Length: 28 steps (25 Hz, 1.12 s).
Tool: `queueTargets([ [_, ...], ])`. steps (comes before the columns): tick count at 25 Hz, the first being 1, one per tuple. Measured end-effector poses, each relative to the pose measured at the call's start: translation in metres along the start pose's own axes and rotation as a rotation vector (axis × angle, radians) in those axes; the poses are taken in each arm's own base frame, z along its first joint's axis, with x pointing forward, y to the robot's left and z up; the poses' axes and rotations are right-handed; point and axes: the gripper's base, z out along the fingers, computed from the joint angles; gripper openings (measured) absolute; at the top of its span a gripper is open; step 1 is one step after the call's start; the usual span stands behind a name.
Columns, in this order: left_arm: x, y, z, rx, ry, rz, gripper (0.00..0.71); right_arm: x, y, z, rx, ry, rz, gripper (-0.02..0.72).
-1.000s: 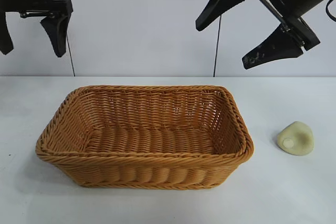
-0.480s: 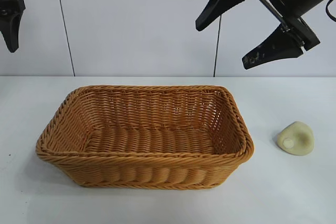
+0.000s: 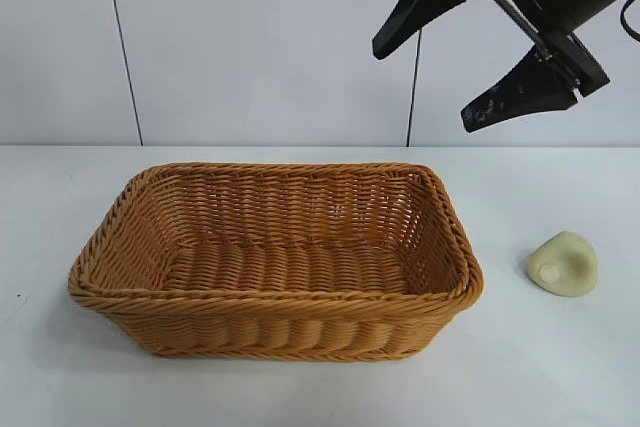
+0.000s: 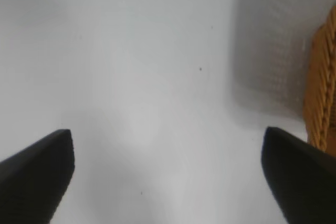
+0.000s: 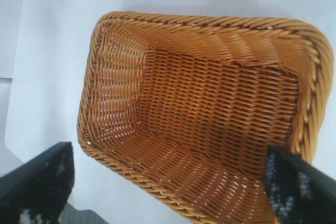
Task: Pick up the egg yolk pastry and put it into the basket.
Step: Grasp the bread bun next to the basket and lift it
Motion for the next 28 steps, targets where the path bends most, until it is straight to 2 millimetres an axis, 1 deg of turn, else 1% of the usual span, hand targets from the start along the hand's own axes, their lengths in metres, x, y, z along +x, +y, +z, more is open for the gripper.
queueTargets([
  [3, 0.034, 0.002, -0.006, 0.0, 0.008, 0.001, 0.692, 0.0, 0.0, 0.0, 0.0, 0.0, 0.0, 0.696],
  [5, 0.059, 0.004, -0.006, -0.001, 0.021, 0.001, 0.692, 0.0, 0.0, 0.0, 0.0, 0.0, 0.0, 0.696],
  [7, 0.079, 0.005, -0.007, -0.001, 0.022, 0.001, 0.692, 0.0, 0.0, 0.0, 0.0, 0.0, 0.0, 0.696],
  [11, 0.127, 0.008, 0.003, -0.003, 0.049, 0.004, 0.692, 0.0, 0.0, 0.0, 0.0, 0.0, 0.0, 0.696],
  [15, 0.172, 0.01, 0.014, 0.01, -0.015, 0.0, 0.692, 0.0, 0.0, 0.0, 0.0, 0.0, 0.0, 0.696],
  [19, 0.203, 0.009, 0.014, 0.046, -0.15, -0.012, 0.692, 0.0, 0.0, 0.0, 0.0, 0.0, 0.0, 0.696],
  [23, 0.222, 0.01, -0.003, 0.067, -0.342, -0.012, 0.692, 0.0, 0.0, 0.0, 0.0, 0.0, 0.0, 0.696],
  [28, 0.244, 0.011, -0.019, 0.081, -0.518, -0.007, 0.692, 0.0, 0.0, 0.0, 0.0, 0.0, 0.0, 0.696],
])
